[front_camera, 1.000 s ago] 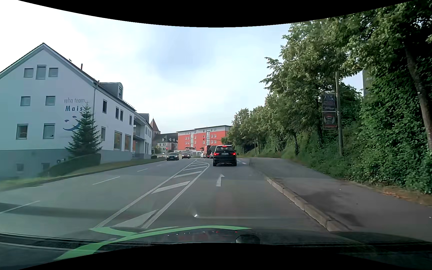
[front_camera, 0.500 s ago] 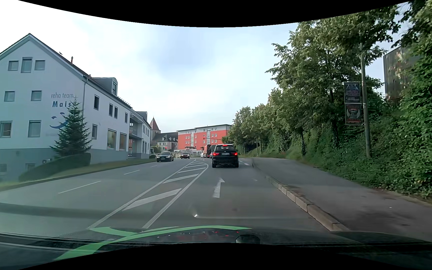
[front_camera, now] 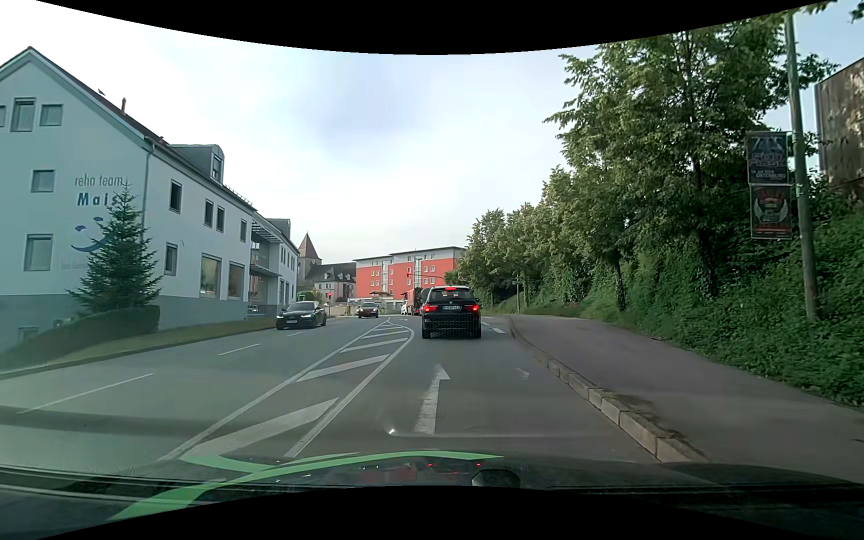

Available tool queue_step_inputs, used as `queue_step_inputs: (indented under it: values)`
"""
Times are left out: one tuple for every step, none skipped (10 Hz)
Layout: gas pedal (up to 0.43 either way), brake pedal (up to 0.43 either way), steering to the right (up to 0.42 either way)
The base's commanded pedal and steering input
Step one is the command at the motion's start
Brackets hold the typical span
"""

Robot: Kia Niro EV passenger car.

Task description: Follow the waypoints while adhering to traffic rules and regulations

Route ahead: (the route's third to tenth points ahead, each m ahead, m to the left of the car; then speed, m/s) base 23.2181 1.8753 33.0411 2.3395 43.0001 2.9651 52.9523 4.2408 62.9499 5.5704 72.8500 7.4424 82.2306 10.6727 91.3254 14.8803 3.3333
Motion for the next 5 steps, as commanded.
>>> queue_step_inputs:
  values:
    - [0.000,0.000,-0.008]
    - [0.000,0.000,-0.008]
    - [0.000,0.000,-0.009]
    - [0.000,0.000,-0.008]
    - [0.000,0.000,-0.006]
